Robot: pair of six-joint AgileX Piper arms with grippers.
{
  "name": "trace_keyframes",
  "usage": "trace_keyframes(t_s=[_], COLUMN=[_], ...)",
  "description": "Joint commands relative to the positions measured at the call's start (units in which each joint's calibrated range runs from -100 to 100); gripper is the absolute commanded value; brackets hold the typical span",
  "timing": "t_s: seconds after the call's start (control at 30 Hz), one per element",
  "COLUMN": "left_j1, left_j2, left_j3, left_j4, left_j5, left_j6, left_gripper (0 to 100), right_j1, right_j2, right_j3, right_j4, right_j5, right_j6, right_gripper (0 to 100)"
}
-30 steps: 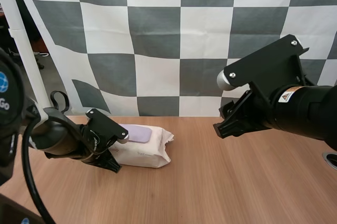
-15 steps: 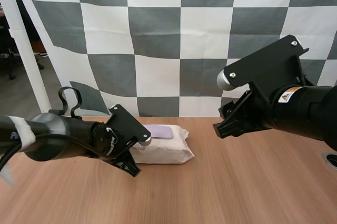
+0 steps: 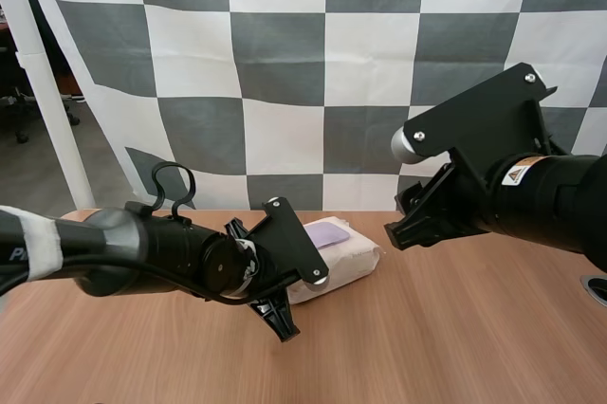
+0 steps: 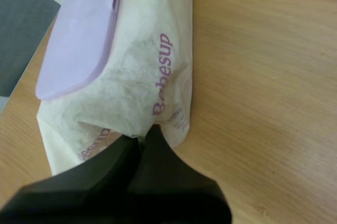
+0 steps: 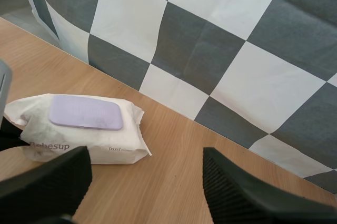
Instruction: Open the wet wipes lid
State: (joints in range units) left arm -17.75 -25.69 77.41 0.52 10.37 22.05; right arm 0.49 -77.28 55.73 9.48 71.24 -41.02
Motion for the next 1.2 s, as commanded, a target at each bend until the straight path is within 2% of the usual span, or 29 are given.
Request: trace_keyframes(t_s=[0.0, 0.03, 0.1, 0.17, 0.3, 0.33, 0.5, 0.6, 0.7, 0.83, 0.93, 1.17], left_j1=[-0.09, 0.39, 0.61, 0.61, 0.61, 0.61, 0.61, 0.61, 0.73, 2.41, 3.1, 3.1], left_j2=[-0.3, -1.04, -3.43, -7.43, -16.68, -18.59, -28.46, -29.27, -27.49, -22.6, -17.11, -8.19], left_j3=[0.0, 0.0, 0.0, 0.0, 0.0, 0.0, 0.0, 0.0, 0.0, 0.0, 0.0, 0.0], left_j4=[0.05, 0.05, 0.05, 0.16, 0.38, 0.38, 3.3, 3.81, 4.13, 2.86, 2.7, -4.79], left_j5=[-0.41, -0.24, 0.45, 2.8, 11.03, 12.8, 22.29, 23.26, 20.63, 10.9, 8.51, 1.79], left_j6=[-0.16, -0.16, -0.05, 0.1, 0.1, 0.1, 0.1, -0.29, -0.29, -0.29, -0.29, 3.97], left_gripper=[0, 1, 13, 36, 92, 100, 100, 100, 100, 100, 100, 100], right_j1=[-0.01, -0.01, -0.01, -0.01, -0.01, -0.01, -0.01, -0.01, -0.01, -0.01, -0.01, -0.01], right_j2=[-0.01, -0.01, -0.01, -0.01, -0.01, -0.01, -0.01, -0.01, -0.01, -0.01, -0.01, -0.01], right_j3=[0.07, 0.07, 0.07, 0.07, 0.07, 0.07, 0.07, 0.07, 0.07, 0.07, 0.07, 0.07], right_j4=[-0.04, -0.04, -0.04, -0.04, -0.04, -0.04, -0.04, 0.27, 0.12, 0.02, 0.02, 0.02], right_j5=[0.46, 0.72, 1.11, 1.36, 1.36, 1.36, 1.36, 1.36, 1.7, 2.34, 3.35, 3.35], right_j6=[0.0, 0.0, 0.0, 0.0, 0.0, 0.0, 0.0, 0.0, 0.0, 0.0, 0.0, 0.0], right_gripper=[100, 100, 100, 100, 100, 100, 100, 100, 100, 100, 100, 100])
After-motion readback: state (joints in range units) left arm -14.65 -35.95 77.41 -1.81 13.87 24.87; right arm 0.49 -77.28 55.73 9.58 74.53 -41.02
